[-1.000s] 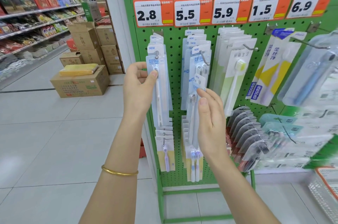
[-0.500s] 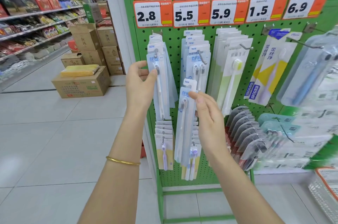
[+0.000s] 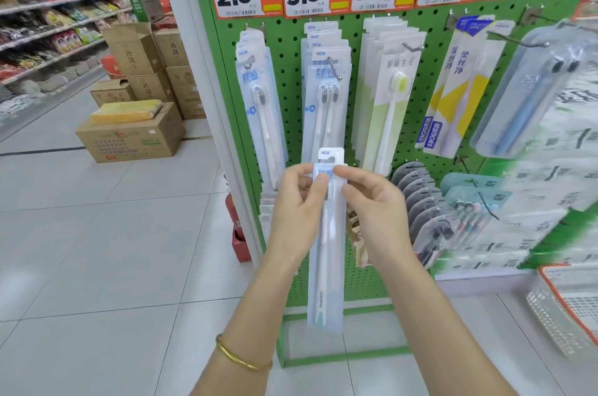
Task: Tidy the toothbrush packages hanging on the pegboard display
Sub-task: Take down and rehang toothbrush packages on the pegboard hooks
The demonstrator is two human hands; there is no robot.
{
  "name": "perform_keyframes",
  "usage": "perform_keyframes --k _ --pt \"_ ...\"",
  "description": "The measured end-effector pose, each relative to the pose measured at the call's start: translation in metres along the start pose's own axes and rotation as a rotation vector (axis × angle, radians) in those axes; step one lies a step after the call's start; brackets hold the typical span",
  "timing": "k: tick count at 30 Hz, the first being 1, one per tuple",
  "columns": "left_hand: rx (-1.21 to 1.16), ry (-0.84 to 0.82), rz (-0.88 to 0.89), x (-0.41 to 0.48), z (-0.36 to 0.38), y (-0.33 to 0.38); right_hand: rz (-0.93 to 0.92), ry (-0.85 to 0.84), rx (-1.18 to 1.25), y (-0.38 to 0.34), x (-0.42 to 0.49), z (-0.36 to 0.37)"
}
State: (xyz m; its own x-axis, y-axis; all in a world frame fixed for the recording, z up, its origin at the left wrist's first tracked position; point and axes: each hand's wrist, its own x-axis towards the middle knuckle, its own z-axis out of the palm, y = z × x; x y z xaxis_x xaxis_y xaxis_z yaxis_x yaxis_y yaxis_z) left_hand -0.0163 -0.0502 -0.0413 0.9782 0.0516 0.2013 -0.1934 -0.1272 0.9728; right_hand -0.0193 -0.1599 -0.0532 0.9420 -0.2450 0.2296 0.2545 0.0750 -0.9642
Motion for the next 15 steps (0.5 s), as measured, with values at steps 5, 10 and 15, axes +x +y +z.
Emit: perform_keyframes --k 5,10,15 --pt "0.049 -0.055 -0.064 -0.008 0.016 -0.02 0.067 0.017 -0.005 0.012 -0.01 -0.017" --pt "0.062 -0.009 -0.053 -0.008 0.026 -0.033 0.185 0.027 0.039 0.032 -0.019 -0.029" --pt "0.139 0.003 0.005 -0.014 0.037 -0.042 0.208 -0.111 -0.163 0.048 -0.028 -0.035"
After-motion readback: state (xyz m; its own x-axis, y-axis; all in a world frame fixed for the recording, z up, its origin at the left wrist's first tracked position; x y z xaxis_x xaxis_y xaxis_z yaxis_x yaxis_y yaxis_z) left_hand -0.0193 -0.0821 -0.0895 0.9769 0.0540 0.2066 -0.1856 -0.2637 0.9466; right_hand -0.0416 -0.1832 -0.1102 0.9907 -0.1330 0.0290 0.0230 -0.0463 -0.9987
